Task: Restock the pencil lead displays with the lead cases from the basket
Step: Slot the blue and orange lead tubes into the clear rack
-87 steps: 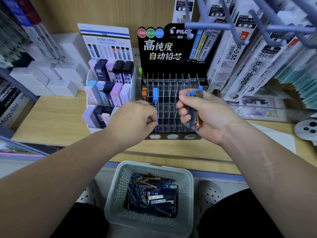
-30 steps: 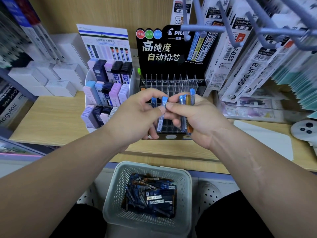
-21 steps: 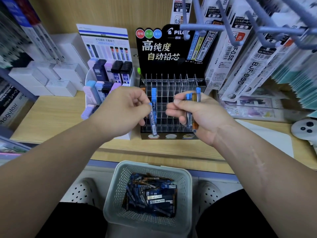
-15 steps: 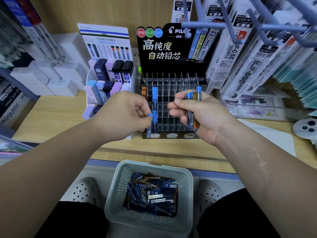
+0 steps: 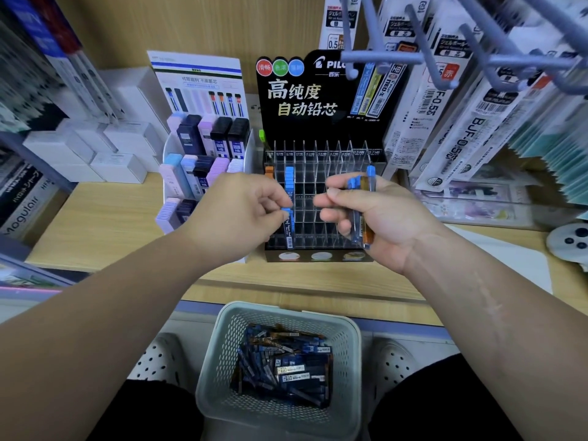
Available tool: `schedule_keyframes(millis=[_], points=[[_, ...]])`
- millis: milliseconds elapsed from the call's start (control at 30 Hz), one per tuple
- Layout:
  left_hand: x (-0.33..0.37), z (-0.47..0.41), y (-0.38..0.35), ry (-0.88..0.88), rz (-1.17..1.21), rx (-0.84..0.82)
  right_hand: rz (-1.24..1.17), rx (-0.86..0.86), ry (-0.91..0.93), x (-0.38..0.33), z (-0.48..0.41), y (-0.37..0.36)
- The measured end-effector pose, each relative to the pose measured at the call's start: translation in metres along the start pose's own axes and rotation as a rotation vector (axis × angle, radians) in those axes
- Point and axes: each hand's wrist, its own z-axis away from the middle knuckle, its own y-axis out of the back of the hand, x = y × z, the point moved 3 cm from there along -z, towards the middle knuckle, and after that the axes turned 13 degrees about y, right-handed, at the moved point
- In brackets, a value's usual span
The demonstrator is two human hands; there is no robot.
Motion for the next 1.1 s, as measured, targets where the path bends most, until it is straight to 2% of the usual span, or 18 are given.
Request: schedule_keyframes(millis=[200,300,467,633,833,967,1100], points=[[0.013,0.008,-0.005,-0.286,-0.228,0.096,0.011,-0.01,-0.001,0.002,-0.001,0.0],[0.016,0.011,-0.006,-0.374,-0.295,0.109,0.021,-0.007,0.003,0.001,0.0,0.001],[0.017,0.011,-0.002,-0.328,-0.292,0.066,0.07,-0.006,0.017,0.002,-0.001,0.002],[0.012,0.008,-0.001,-0.284,-0.235,0.092,0.077,-0.003,0.013,0.002,-0.001,0.001],[0.007,0.009,-0.009,-0.351,-0.288,0.094,0.086,0.013,0.003,0.005,-0.003,0.001],[0.002,0.007,-0.017,-0.398,-0.391,0.108,0.02,0.067,-0.047,0.007,-0.004,0.002],[-0.002,0.004,-0.019,-0.359,-0.427,0.096,-0.109,0.076,-0.064,0.006,-0.004,0.001]])
